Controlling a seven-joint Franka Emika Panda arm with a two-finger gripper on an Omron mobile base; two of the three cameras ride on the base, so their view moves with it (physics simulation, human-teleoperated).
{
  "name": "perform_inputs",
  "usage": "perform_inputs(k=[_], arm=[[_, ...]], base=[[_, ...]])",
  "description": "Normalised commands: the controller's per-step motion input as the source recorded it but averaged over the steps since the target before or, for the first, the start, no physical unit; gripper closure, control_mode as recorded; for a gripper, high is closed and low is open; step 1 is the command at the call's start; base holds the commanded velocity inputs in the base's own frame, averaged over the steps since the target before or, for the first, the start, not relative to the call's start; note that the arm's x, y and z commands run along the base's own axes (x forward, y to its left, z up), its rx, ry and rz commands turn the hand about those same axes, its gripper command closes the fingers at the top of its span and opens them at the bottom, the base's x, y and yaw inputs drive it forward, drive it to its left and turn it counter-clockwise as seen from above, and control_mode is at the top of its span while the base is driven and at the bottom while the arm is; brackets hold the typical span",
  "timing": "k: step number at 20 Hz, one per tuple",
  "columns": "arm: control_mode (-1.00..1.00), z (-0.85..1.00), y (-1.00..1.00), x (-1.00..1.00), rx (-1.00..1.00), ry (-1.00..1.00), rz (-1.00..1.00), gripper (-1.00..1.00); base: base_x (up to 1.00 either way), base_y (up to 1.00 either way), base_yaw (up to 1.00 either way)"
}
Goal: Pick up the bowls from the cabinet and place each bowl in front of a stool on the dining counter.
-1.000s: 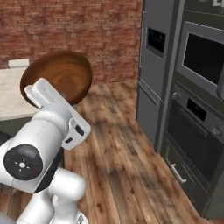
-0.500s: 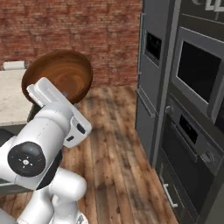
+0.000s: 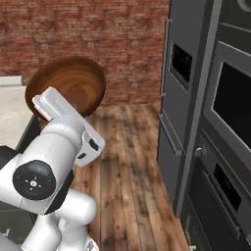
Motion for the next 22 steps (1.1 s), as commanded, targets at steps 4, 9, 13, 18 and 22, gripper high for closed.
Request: perform_inputs(k=[4, 9, 13, 18, 22], arm=[[1.0, 0.0, 0.0, 0.0, 0.0, 0.0, 0.0, 1.0], [1.0, 0.0, 0.0, 0.0, 0.0, 0.0, 0.0, 1.0], [1.0, 0.0, 0.0, 0.0, 0.0, 0.0, 0.0, 1.0], [1.0, 0.0, 0.0, 0.0, 0.0, 0.0, 0.0, 1.0], [1.0, 0.0, 0.0, 0.0, 0.0, 0.0, 0.0, 1.0]], base=[[1.0, 0.32, 0.07], [1.0, 0.3, 0.03], [1.0, 0.41, 0.04], [1.0, 0.24, 0.04], [1.0, 0.21, 0.0]])
